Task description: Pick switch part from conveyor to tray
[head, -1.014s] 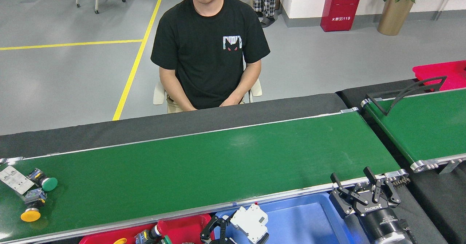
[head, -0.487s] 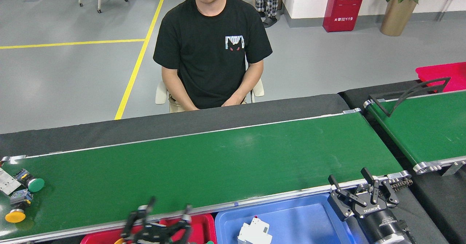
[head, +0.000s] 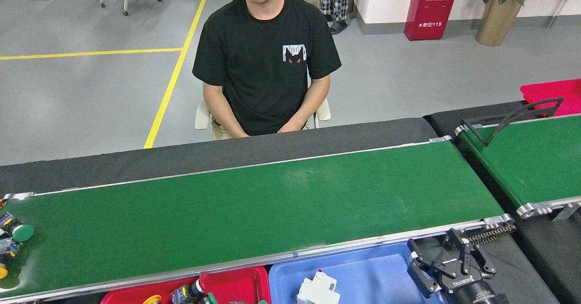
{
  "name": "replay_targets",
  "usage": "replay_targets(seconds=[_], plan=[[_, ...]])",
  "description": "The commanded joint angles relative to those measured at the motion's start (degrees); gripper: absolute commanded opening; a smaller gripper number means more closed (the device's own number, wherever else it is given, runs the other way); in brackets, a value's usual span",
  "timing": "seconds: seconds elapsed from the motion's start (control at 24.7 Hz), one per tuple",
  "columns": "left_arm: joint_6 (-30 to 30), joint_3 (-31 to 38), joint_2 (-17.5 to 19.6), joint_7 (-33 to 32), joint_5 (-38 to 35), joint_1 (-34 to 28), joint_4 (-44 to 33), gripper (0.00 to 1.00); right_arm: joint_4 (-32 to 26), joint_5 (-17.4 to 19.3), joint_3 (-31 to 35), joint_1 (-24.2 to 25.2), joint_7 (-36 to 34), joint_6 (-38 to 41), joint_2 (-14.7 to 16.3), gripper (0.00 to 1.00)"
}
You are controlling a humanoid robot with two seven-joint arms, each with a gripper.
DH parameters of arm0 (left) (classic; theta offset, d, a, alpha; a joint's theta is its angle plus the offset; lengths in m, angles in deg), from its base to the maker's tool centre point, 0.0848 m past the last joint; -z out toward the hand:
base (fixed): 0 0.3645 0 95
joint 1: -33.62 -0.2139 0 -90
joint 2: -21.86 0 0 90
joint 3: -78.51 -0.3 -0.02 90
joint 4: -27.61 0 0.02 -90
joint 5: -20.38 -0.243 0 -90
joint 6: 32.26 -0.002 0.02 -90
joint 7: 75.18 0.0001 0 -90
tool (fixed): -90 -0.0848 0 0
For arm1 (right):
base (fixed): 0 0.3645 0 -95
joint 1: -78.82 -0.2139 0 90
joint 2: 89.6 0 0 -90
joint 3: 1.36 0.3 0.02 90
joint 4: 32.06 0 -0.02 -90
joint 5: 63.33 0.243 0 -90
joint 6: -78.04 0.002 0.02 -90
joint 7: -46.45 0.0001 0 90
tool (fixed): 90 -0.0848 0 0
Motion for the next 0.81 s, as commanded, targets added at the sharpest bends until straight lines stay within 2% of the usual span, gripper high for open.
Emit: replay_targets(seconds=[0.0, 0.37, 0.53, 0.61, 0.69, 0.73, 0.77], plan=[[-1.6, 0.4, 3.0, 0.3, 0.1, 2.2, 2.5, 1.00, -0.8, 0.0, 0.1, -0.4, -0.1, 0.1, 0.5, 1.00], [-4.5, 0.5, 15.0, 0.5, 0.2, 10.9, 23.0, 1.00, -0.8, 0.0, 0.1, -0.7, 0.0, 3.1, 0.2, 1.00], [-9.9, -0.7, 24.0, 1.0, 0.1, 21.9, 44.6, 0.97, -0.6, -0.1, -1.8, -1.2, 0.1, 3.4, 0.0, 1.00], [-10.7, -3.0, 28.0, 3.9, 0.3, 27.3, 54.6, 0.75, -0.6, -0.1, -3.1, -1.3, 0.1, 3.4, 0.0, 1.00], [-9.7, -5.2, 29.9, 7.1, 1.0, 30.0, 59.7, 0.33, -0.5, -0.1, -3.4, -1.3, 0.1, 3.5, 0.0, 1.00], [-9.1, -5.8, 29.8, 7.8, 2.4, 30.0, 59.8, 0.22, -0.4, -0.1, -3.4, -1.3, 0.1, 3.4, 0.0, 1.00], [-8.7, -6.3, 29.4, 7.9, 3.6, 30.0, 59.8, 0.17, -0.3, -0.1, -3.4, -1.3, 0.1, 3.4, 0.0, 1.00]])
